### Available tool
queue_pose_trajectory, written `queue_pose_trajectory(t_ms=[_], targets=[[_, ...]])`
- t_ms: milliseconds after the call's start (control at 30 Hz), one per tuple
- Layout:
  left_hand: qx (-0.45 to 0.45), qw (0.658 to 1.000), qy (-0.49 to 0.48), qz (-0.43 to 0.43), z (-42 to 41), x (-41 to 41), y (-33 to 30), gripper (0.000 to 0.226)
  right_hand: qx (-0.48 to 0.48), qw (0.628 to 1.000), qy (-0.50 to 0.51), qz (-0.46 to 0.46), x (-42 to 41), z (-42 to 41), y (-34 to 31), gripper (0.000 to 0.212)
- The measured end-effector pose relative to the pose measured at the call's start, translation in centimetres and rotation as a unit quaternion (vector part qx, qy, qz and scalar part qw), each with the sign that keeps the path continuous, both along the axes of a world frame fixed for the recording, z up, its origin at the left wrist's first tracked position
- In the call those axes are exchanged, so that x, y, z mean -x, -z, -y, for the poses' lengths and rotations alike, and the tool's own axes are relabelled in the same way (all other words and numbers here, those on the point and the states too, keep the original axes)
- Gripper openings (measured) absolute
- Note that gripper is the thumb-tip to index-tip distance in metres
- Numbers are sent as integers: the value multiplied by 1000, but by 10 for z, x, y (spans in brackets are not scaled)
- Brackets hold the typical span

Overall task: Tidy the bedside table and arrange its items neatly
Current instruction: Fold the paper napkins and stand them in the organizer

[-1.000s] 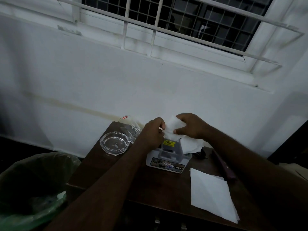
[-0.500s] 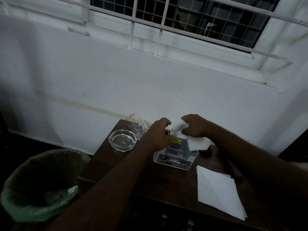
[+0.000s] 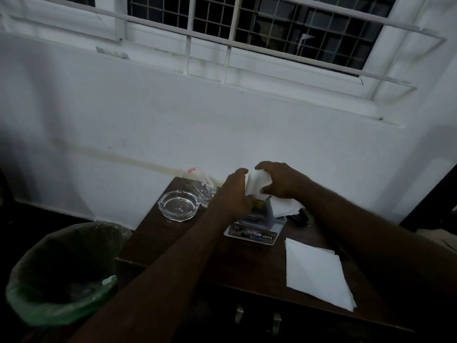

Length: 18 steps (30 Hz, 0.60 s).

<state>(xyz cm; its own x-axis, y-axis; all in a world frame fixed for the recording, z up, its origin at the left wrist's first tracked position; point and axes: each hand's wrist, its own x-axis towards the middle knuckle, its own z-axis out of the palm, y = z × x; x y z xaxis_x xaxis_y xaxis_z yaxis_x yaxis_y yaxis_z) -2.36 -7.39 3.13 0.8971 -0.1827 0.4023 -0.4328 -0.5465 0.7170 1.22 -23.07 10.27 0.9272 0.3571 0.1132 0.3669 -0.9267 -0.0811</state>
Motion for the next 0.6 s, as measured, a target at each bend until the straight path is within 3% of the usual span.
queue_pose_trajectory(t_ms=[133, 233, 367, 433, 500, 600], targets=[[-25, 975, -59, 211, 23, 22, -17, 51, -95, 990, 1, 105, 35, 34, -6, 54], [-41, 955, -29, 291, 46, 42, -25, 32, -178, 967, 10, 182, 79, 76, 2, 41], [-62, 960, 168, 217, 78, 65, 4, 15, -205, 958, 102, 172, 126, 138, 39, 22], [-121, 959, 200, 162, 91, 71, 30, 17, -187, 967, 124, 124, 136, 161, 54, 20], [-167, 957, 204, 121, 96, 77, 52, 30, -202, 965, 157, 56, 137, 174, 61, 18], [-244, 945, 201, 91, 99, 83, 72, 68, -192, 971, 144, -6, 133, 180, 72, 20]])
